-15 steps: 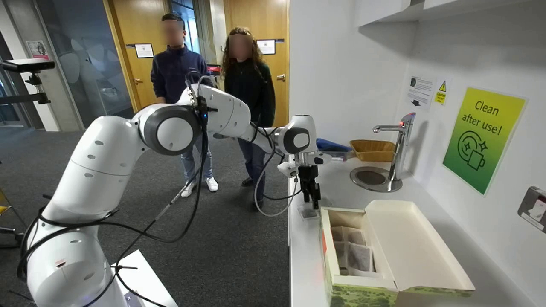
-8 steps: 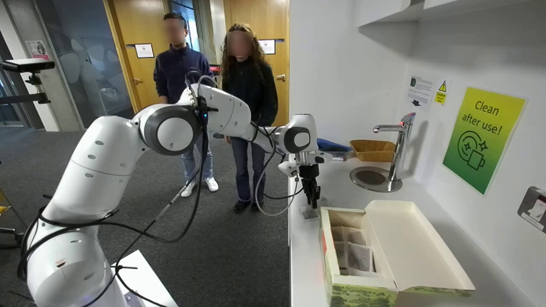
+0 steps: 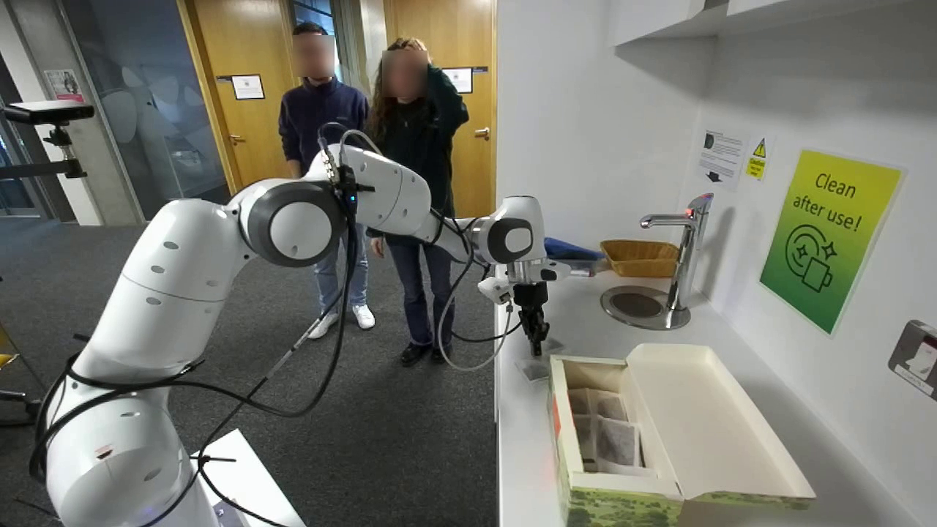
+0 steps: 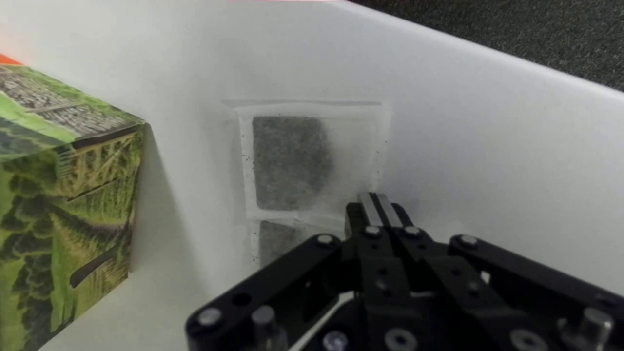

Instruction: Put the tea bags in the box.

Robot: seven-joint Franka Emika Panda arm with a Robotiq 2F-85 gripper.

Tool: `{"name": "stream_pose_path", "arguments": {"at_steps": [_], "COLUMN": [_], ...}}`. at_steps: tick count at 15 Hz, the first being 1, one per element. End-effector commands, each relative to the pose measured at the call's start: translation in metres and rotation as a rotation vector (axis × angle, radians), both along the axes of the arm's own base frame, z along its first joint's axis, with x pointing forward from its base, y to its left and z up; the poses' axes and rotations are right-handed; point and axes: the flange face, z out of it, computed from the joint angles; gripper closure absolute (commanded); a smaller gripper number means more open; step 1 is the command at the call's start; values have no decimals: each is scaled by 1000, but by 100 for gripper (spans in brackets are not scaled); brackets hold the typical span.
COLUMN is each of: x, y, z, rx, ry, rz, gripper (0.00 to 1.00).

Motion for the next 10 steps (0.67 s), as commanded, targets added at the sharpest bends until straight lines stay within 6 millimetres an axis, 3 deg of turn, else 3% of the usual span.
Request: {"name": "stream_pose_path", "arguments": {"at_steps": [1, 5, 10], "x": [0, -5, -9], "y": [-1, 5, 14], "z": [16, 34, 71], "rx": [11, 13, 10], "ry": [-15, -46, -104], "rz": [-18, -7, 5], "gripper": [100, 100, 100]}}
